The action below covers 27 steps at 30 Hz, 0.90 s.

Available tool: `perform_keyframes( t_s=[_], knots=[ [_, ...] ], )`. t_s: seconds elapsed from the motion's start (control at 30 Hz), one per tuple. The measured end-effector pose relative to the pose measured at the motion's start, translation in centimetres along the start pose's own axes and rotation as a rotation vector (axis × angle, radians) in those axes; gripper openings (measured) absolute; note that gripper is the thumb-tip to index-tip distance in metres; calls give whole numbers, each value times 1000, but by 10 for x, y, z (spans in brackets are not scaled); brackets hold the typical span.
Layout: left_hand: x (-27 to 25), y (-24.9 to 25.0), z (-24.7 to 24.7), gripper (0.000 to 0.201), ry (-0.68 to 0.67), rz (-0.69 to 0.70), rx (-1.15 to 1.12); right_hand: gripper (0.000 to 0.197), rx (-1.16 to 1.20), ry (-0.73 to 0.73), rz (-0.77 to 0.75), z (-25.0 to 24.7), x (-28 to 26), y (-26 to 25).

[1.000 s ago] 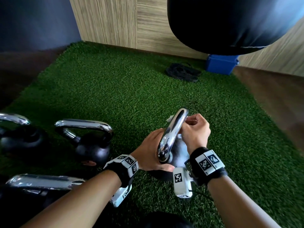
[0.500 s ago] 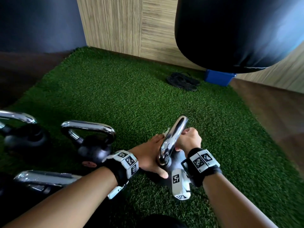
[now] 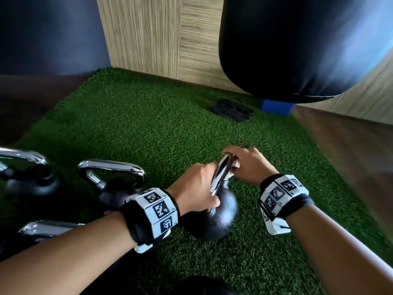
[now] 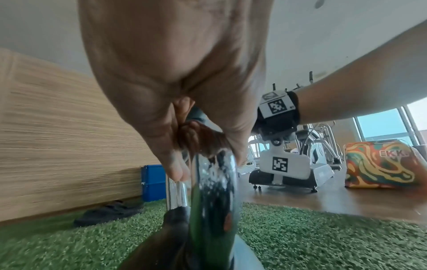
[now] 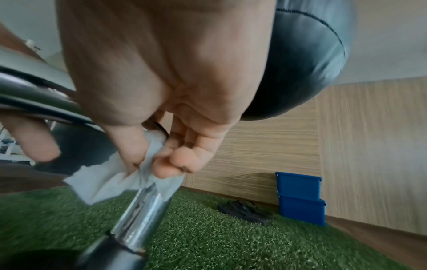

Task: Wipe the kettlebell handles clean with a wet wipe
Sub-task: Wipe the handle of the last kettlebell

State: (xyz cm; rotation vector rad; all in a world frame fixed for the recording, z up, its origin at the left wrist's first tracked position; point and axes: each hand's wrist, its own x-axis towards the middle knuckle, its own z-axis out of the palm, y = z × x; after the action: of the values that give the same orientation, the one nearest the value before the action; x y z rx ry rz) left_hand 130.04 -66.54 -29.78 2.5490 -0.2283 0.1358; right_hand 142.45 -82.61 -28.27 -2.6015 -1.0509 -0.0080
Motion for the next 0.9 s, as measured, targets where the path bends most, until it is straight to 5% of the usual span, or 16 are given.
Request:
perform_keyframes(
  t_s=[0.13, 0.37, 0.63, 0.9],
  knots=[
    [12, -6, -19, 48, -102, -11, 79, 39, 17, 31, 101, -3, -9, 2],
    [48, -23, -54, 95, -318, 73, 284, 31, 32, 51, 236, -6, -44, -4],
    [43, -30, -50, 64, -223, 67, 321, 15, 53, 39, 376, 5, -42, -14],
    [-25, 16, -89, 50, -39, -172, 101, 26, 15, -128, 660, -45, -56, -64]
  ],
)
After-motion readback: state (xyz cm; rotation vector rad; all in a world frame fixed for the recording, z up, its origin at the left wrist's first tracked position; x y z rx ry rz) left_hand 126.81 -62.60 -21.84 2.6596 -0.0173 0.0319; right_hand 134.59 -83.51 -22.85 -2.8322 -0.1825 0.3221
